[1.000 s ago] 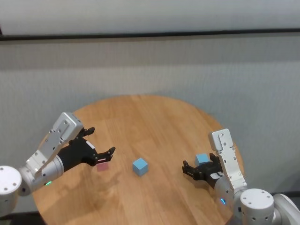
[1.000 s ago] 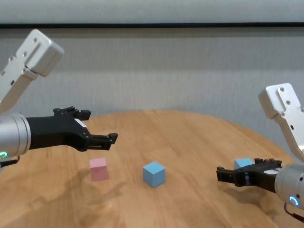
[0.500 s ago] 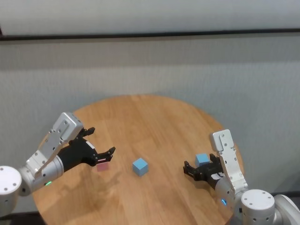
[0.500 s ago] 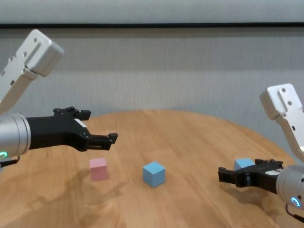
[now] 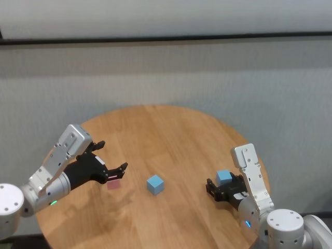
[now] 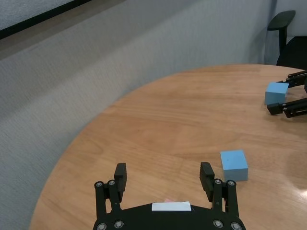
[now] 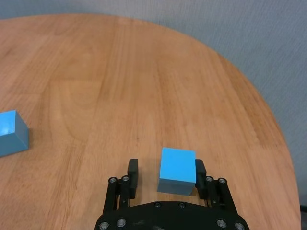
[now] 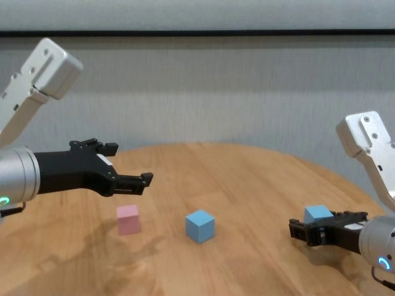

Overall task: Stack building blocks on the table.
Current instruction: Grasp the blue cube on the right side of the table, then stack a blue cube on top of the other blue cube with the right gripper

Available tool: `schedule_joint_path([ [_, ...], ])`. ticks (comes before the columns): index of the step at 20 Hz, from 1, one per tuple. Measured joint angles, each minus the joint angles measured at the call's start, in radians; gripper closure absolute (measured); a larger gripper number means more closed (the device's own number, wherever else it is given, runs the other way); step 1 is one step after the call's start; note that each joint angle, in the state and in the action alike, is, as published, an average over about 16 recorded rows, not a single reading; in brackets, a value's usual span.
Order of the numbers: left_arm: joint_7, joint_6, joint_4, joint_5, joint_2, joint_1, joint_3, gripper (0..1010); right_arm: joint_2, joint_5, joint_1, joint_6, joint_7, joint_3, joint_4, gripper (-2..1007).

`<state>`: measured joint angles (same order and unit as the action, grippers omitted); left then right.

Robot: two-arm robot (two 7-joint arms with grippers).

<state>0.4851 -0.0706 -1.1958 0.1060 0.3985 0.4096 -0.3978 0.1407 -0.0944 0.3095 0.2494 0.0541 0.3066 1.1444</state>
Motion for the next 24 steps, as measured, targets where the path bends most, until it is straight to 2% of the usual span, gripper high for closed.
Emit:
schedule_joint_path([
  [7, 0.0, 0.0, 0.0, 0.0, 0.0, 0.0, 0.0, 8, -0.006, 0.012, -0.003, 0.001, 0.009, -0.011, 0.002, 484],
  [11, 0.0, 0.0, 0.0, 0.0, 0.0, 0.0, 0.0, 8, -0.006, 0.022, -0.004, -0.015, 0.025, -0.013, 0.01, 568],
  [16, 0.0, 0.0, 0.0, 0.0, 0.0, 0.0, 0.0, 8, -0.001, 0.029, -0.001, -0.064, 0.073, -0.01, 0.029, 627],
  [24, 0.0, 0.0, 0.0, 0.0, 0.0, 0.0, 0.0, 8, 0.005, 0.01, 0.018, -0.167, 0.193, 0.01, 0.059, 635],
])
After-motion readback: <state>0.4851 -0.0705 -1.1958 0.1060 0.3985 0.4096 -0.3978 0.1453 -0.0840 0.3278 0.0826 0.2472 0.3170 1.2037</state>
